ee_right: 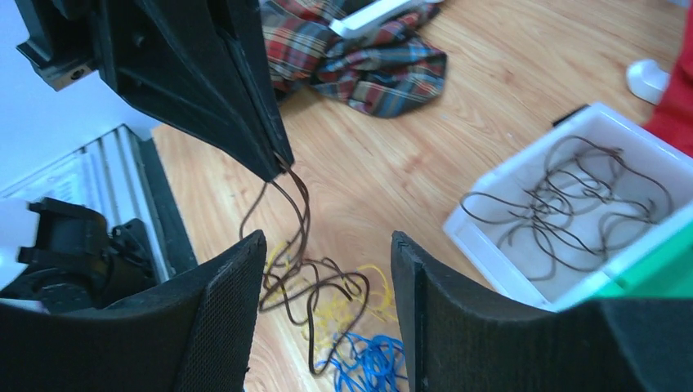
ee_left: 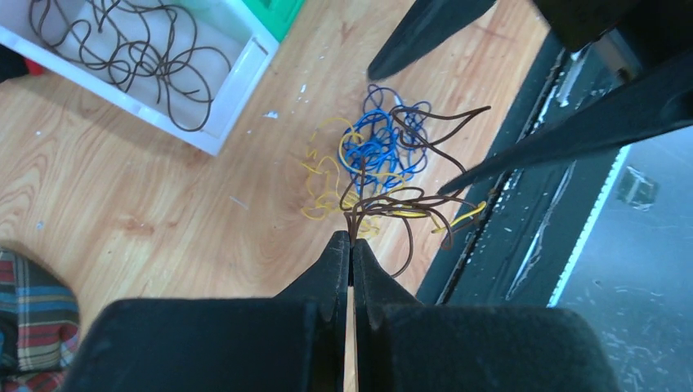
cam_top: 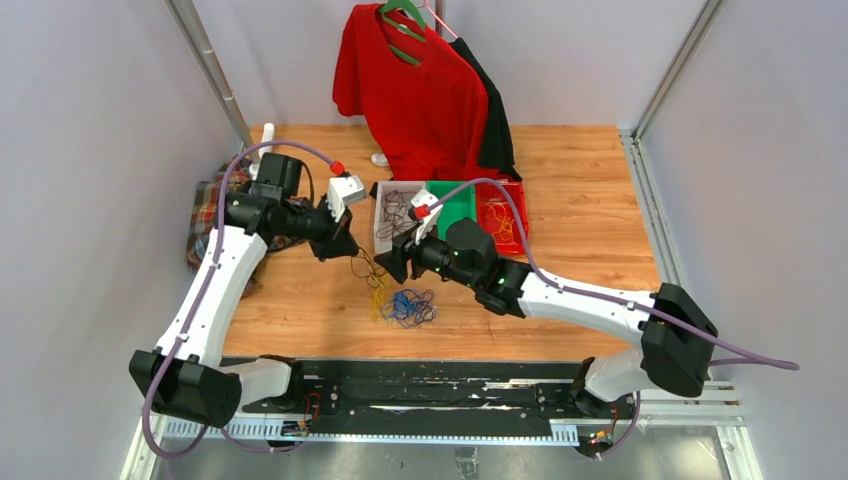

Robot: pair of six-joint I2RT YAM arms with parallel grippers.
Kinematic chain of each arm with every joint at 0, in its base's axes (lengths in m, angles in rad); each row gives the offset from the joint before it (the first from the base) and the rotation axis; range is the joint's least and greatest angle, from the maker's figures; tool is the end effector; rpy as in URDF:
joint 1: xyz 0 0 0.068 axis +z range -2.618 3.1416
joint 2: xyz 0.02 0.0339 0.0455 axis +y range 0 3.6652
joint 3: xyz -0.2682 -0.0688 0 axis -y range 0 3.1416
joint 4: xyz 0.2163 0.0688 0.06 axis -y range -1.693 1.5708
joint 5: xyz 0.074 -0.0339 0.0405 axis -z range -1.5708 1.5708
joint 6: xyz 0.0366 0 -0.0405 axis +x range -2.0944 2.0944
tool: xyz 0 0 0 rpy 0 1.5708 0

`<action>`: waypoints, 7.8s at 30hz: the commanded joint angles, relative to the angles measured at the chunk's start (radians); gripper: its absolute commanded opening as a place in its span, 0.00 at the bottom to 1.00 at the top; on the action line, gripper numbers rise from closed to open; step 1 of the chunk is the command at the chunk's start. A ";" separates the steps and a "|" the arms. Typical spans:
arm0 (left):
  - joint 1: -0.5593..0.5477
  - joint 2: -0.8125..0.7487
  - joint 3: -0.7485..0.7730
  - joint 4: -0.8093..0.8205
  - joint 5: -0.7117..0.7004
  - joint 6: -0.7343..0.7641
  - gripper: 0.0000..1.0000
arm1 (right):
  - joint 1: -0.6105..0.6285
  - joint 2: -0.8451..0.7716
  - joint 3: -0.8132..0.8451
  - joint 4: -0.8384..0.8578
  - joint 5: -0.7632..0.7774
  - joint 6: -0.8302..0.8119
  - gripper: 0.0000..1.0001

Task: Untangle the cables

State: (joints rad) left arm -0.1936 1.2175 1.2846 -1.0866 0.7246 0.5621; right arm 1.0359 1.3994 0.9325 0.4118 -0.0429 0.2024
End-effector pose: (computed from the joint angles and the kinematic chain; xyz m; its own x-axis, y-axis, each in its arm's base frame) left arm 0.1839 -0.0608 0.3531 -0.4490 0.4947 -0.7441 0.8557 0.4779 -0.1986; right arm 0.1540 0.2630 0.3279 -0.2047 0.0486 -0.9776 -0.8577 0.4723 0.2030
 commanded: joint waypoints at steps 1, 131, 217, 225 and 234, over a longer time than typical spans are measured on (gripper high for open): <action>-0.007 -0.034 0.048 -0.077 0.084 0.003 0.01 | 0.030 0.038 0.049 0.103 -0.099 0.039 0.58; -0.044 -0.012 0.518 0.954 -0.555 -0.334 0.00 | -0.117 -0.408 -0.547 -0.045 0.231 0.095 0.50; -0.254 0.266 0.148 0.983 -0.582 0.167 0.00 | -0.257 -0.502 -0.653 -0.005 0.284 0.122 0.45; -0.308 0.262 0.027 0.889 -0.575 0.114 0.00 | -0.258 -0.518 -0.661 -0.020 0.294 0.124 0.45; -0.311 0.362 0.040 0.782 -0.676 0.110 0.00 | -0.264 -0.523 -0.664 -0.028 0.298 0.121 0.45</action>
State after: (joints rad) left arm -0.4999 1.5181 1.3071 -0.2497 0.1093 0.6739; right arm 0.7891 0.8856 0.2821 0.3840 0.2363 0.3183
